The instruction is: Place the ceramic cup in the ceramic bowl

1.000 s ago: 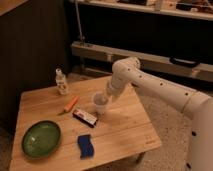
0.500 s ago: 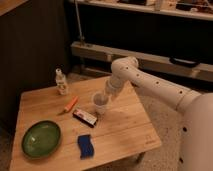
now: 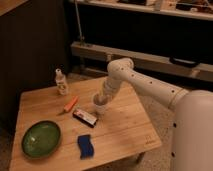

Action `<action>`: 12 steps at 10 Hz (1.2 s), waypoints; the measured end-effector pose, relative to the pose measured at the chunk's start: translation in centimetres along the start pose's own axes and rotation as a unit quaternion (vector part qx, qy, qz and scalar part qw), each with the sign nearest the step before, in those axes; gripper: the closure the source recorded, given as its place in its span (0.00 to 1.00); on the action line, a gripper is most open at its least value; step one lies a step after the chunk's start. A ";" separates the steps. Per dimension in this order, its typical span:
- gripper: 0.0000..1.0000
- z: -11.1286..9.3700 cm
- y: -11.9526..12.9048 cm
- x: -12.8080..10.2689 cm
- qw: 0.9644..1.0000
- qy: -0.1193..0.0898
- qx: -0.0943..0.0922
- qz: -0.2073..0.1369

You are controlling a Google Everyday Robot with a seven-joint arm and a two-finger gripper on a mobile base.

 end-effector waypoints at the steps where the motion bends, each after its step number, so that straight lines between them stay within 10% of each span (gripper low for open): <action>1: 0.52 0.4 -0.4 0.2 1.000 -0.006 -0.001 -0.006; 7: 1.00 1.7 -1.7 0.1 0.999 -0.027 -0.002 -0.024; 12: 1.00 -8.6 -4.2 0.6 0.998 0.039 -0.017 -0.046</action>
